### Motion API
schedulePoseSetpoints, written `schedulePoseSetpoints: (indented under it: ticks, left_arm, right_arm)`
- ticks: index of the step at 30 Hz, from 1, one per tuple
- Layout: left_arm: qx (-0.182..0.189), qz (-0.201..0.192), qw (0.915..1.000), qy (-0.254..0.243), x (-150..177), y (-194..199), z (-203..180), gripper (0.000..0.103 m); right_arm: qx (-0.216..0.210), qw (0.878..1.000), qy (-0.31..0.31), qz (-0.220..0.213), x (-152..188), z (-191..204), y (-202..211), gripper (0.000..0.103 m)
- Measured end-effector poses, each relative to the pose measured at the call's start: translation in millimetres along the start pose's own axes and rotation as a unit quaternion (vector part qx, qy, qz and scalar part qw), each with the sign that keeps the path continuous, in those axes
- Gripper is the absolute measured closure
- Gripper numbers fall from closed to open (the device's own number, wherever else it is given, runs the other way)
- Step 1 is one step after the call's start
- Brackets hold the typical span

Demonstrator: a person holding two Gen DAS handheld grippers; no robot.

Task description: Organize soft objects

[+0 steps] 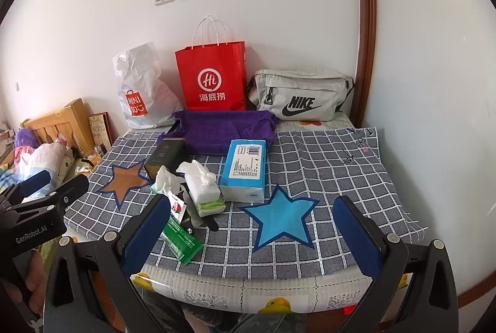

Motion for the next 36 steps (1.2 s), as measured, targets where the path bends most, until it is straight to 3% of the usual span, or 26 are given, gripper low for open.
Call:
schedulePoseSetpoints:
  ticks: [36]
  left_arm:
    - [0.002,-0.001,1.0000,0.002,-1.6,3.3,-3.1,0.000]
  right_arm:
    - [0.002,1.000,0.006,-0.006,-1.4,3.8,6.6,0.000]
Point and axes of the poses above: each gripper's, at about its wrist camera, not at the fingertips, and y roughly against the way its jaws point, z to its left, x to its underside, the point moved 9 cm from there along -y, roughly the way its jaws point, and after that the axes turned 14 degrees about y, right-handed, at the moved point
